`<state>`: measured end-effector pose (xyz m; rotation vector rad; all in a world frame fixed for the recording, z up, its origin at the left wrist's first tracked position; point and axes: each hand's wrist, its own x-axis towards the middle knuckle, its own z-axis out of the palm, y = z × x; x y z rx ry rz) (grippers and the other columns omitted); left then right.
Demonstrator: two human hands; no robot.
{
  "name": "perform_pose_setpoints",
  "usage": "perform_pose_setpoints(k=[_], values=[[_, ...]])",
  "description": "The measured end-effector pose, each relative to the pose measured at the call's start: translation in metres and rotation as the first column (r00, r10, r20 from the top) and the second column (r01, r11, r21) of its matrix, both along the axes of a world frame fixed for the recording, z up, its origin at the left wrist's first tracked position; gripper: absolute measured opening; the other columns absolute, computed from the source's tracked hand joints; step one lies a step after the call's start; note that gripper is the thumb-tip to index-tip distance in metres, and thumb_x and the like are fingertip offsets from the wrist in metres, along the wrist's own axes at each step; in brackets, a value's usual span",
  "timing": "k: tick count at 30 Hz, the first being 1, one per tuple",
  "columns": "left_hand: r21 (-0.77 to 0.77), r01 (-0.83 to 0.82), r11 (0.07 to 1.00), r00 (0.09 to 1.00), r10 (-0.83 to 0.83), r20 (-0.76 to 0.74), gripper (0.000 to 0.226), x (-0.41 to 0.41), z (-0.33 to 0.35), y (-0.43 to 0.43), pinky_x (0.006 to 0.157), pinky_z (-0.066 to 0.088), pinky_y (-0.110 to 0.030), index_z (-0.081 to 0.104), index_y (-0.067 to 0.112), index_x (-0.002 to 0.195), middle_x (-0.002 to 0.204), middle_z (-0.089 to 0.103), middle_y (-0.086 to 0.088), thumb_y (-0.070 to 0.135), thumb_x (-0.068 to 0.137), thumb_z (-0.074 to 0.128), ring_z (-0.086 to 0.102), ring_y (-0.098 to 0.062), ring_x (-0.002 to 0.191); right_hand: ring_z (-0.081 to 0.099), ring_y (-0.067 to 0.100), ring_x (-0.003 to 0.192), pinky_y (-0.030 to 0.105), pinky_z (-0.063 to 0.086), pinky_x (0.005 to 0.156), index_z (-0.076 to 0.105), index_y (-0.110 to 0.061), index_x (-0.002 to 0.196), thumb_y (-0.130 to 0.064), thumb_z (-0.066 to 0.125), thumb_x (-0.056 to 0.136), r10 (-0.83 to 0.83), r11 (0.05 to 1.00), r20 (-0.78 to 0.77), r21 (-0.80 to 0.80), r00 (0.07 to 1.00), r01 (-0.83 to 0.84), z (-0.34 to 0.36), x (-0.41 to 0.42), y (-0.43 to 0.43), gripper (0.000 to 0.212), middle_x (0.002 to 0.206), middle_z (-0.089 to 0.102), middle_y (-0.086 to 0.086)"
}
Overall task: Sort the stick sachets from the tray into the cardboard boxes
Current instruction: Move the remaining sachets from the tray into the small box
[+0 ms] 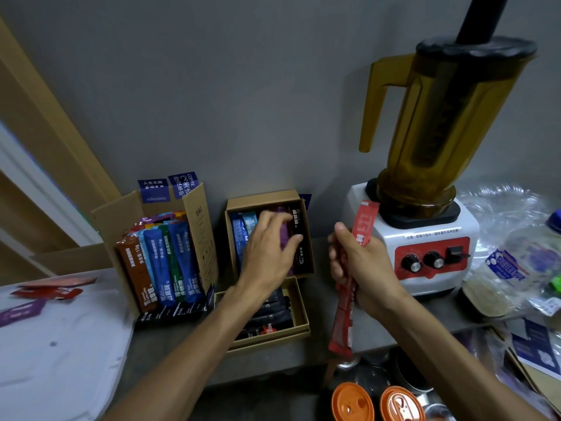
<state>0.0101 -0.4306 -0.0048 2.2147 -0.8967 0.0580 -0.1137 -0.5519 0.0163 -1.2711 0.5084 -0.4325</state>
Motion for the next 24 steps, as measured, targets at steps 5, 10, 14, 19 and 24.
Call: perform_pose_setpoints(k=[5,10,14,19,24], values=[[-0.114,0.177,0.978,0.822,-0.210,-0.529,0.015,-0.070,-0.001,0.046,0.071,0.054,-0.026,0.067,0.027,0.094,0.083,0.068,0.006,0.041,0.089,0.069,0.062,-0.005,0.073,0.043,0.011,0.045,0.021,0.035,0.044,0.056,-0.012,0.085,-0.035,0.051,0.102,-0.072,0.981,0.190,0.193,0.979,0.035,0.017,0.012,0.005,0.029,0.061,0.048,0.001],[-0.330,0.006,0.944,0.614,-0.264,-0.744,0.013,-0.087,-0.005,0.059,0.067,0.052,-0.028,0.068,0.010,0.104,0.087,0.074,-0.012,0.017,0.094,0.066,0.068,-0.016,0.075,0.050,0.015,0.047,0.025,0.042,0.045,0.052,-0.012,0.084,-0.035,0.048,0.104,-0.100,0.977,0.278,0.209,0.955,0.042,0.029,0.030,0.019,0.030,0.061,0.047,0.002],[-0.453,-0.245,0.857,0.615,-0.224,-0.756,0.019,-0.071,0.010,0.076,0.054,0.045,-0.023,0.066,0.011,0.109,0.078,0.073,-0.012,0.021,0.095,0.059,0.066,-0.019,0.066,0.072,0.025,0.069,0.032,0.061,0.064,0.060,-0.005,0.089,-0.035,0.047,0.103,-0.033,0.999,0.209,0.000,0.977,0.034,0.026,0.028,0.018,0.036,0.071,0.064,0.012],[-0.552,-0.304,0.776,0.619,-0.280,-0.734,0.024,-0.038,0.026,0.087,0.067,0.051,-0.026,0.066,0.015,0.116,0.095,0.072,-0.014,0.009,0.099,0.050,0.068,-0.020,0.079,0.062,0.022,0.054,0.030,0.042,0.049,0.062,-0.006,0.094,-0.038,0.049,0.102,0.230,0.969,-0.110,-0.065,0.967,-0.237,0.015,0.020,0.018,0.036,0.079,0.069,0.019],[-0.555,-0.305,0.774,0.725,-0.190,-0.662,0.024,-0.018,0.032,0.081,0.074,0.058,-0.026,0.064,0.019,0.118,0.123,0.058,-0.008,0.010,0.098,0.054,0.066,-0.018,0.102,0.066,0.015,0.062,0.021,0.047,0.048,0.064,-0.005,0.114,-0.003,0.066,0.091,0.280,0.959,-0.083,0.076,0.956,-0.274,0.008,0.017,0.026,0.023,0.089,0.070,0.019]])
